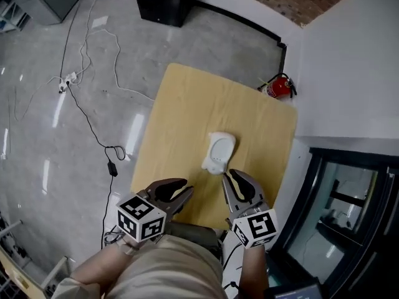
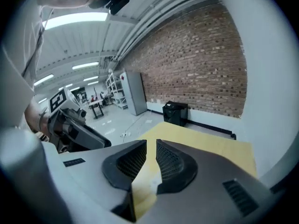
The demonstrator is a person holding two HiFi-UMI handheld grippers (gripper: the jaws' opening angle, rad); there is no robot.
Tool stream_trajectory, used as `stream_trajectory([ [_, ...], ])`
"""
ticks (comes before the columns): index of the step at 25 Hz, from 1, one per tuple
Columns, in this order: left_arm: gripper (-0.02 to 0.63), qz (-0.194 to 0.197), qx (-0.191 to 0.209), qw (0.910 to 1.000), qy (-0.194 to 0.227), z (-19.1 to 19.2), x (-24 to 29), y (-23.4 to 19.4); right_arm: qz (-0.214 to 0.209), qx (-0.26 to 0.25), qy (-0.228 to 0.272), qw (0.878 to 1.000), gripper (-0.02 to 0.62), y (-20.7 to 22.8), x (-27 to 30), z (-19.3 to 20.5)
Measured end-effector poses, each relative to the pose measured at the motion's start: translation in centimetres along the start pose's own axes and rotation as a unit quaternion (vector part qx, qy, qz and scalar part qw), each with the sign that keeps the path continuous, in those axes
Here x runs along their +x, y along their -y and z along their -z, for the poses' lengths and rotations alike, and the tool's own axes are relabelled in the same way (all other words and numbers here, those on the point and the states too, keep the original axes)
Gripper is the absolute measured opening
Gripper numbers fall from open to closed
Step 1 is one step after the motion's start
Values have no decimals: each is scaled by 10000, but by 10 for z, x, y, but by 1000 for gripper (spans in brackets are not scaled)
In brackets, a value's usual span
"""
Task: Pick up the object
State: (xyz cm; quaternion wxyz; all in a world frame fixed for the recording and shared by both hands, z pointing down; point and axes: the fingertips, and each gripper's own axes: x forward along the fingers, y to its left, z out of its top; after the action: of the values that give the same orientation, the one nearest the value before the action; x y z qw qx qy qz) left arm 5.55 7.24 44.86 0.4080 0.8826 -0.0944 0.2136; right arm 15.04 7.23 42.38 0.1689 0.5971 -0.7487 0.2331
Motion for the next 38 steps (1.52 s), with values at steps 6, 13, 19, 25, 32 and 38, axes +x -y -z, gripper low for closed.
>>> stream_trajectory([
  [6,124,-147,-861,9961,-108,43,47,-34,-658,-1737,-1943,9632,155,7,44,75],
  [13,137,-59,-1467,9891,-80,74,81,-61,-1373,-3481,-3623,8537,176,-1,85,152],
  [19,137,0,-1849,9827,-47,99,102,-73,-1367,-3788,-4063,8202,199,0,97,176],
  [25,137,94,-1932,9811,58,103,110,-81,-1352,-3873,-4296,8045,225,0,104,185],
  [32,135,194,-1857,9824,28,102,111,-79,-1065,-3833,-4278,8116,234,1,105,182],
  [38,135,173,-1653,9861,-26,103,103,-84,-873,-3468,-3959,8458,232,2,104,181],
])
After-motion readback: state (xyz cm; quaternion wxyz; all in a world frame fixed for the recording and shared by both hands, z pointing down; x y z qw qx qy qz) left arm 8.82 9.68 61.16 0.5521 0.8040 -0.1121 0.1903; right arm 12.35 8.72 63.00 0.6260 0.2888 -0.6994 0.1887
